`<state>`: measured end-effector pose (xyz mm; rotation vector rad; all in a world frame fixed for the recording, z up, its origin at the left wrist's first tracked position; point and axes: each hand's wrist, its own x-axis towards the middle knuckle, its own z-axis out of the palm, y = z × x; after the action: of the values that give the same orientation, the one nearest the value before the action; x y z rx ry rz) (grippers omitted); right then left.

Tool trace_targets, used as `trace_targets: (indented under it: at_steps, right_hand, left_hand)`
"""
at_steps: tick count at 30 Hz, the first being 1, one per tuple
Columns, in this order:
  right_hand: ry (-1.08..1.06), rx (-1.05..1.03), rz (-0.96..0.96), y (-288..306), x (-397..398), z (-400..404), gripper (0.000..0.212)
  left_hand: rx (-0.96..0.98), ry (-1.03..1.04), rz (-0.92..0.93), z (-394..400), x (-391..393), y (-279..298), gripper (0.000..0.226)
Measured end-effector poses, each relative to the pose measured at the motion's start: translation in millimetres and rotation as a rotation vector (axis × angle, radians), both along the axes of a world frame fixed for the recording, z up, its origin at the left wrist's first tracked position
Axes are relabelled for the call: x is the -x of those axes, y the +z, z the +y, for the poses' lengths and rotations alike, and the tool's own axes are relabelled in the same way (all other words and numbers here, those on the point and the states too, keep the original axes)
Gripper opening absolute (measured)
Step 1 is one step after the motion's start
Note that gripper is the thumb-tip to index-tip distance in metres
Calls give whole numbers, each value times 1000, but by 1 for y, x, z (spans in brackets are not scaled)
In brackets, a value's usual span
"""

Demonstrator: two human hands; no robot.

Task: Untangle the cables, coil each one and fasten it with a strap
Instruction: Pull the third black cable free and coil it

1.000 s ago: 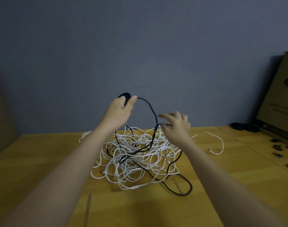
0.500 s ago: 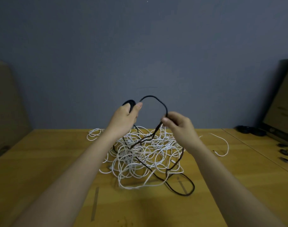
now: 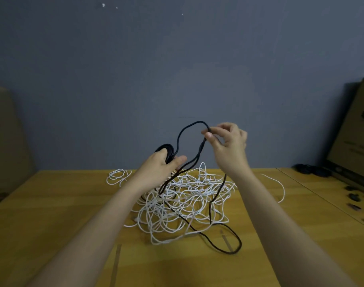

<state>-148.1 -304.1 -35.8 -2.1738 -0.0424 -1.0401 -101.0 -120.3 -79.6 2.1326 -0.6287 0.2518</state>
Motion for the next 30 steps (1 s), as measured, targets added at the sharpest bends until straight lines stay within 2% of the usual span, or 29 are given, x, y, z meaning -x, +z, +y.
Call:
trace_targets:
  at_steps: [4,7,10,16,18,20,22,25,27,30]
  right_hand:
    - [142,-115,1,-8,-1,1,11]
    - [154,-229,19,-21,-6,0,21]
    - [119,-202,-3,-32,-6,1,22]
    - [141,-176,-85,-30,-2,-10,15]
    - [153,-156,-39,-30,-1,-16,14]
    - [137,-108,9,-35,-1,-19,11]
    - [117,-77,46,-41,-1,-23,8]
    - [83,9,153,-58,-3,-34,20]
    - [58,26,234,-70,-6,-41,24]
    - [-12,-33,249,-78,-15,-48,25]
  left_hand:
    - [125,-28,-8,-8,2,1,24]
    - [177,1,-33,-15,3,2,19]
    - [228,-50,14,-18,4,2,17]
    - [-56,-124,15,-5,-4,1,26]
    - [-136,-74,-8,3,-10,-3,27]
    - [-138,23,-67,7,-15,-6,30]
    - [-14,133,-94,8,-18,-5,32]
    - [261,220,-70,8,-23,4,32]
    - [322,262,-85,5,-24,8,32]
    - [426,296,-82,-2,-24,12,31]
